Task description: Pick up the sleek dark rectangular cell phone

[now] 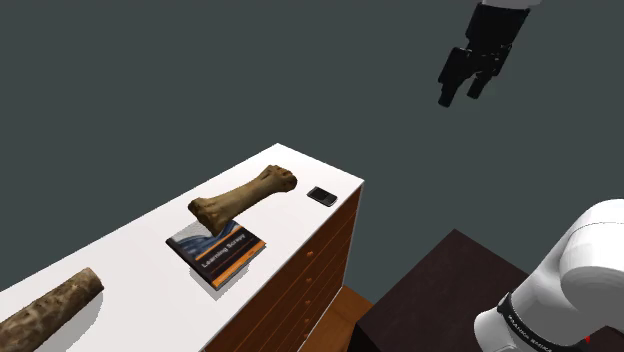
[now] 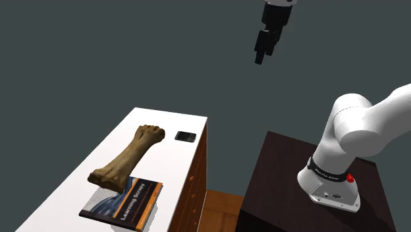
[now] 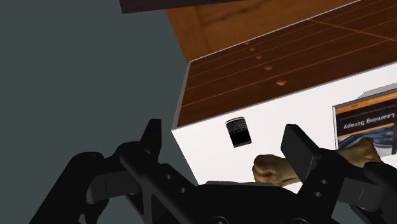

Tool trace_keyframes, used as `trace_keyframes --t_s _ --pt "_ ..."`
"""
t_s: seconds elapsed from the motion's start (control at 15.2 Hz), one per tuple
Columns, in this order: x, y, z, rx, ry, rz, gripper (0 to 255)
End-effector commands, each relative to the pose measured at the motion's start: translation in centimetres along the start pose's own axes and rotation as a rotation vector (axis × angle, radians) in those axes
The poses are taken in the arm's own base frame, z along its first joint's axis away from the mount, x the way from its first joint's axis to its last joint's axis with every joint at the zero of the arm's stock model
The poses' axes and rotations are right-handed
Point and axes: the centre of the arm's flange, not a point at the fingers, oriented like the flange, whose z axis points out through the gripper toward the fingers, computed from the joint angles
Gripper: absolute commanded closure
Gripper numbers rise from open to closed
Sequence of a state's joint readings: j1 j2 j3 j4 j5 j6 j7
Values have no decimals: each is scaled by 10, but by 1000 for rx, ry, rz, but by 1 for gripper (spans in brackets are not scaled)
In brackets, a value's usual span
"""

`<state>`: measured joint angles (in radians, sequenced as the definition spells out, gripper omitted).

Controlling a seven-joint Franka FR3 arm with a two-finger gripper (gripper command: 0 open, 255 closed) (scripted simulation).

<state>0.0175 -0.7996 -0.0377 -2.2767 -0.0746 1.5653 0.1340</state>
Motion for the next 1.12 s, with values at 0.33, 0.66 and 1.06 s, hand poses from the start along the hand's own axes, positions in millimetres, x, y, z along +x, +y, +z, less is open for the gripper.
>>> trace_keyframes --t_s 0.33,0.66,1.06 --pt "35 -11 56 8 -11 -21 0" --pt "69 -23 112 15 -22 -43 0" --pt "109 -39 180 24 -35 -68 0"
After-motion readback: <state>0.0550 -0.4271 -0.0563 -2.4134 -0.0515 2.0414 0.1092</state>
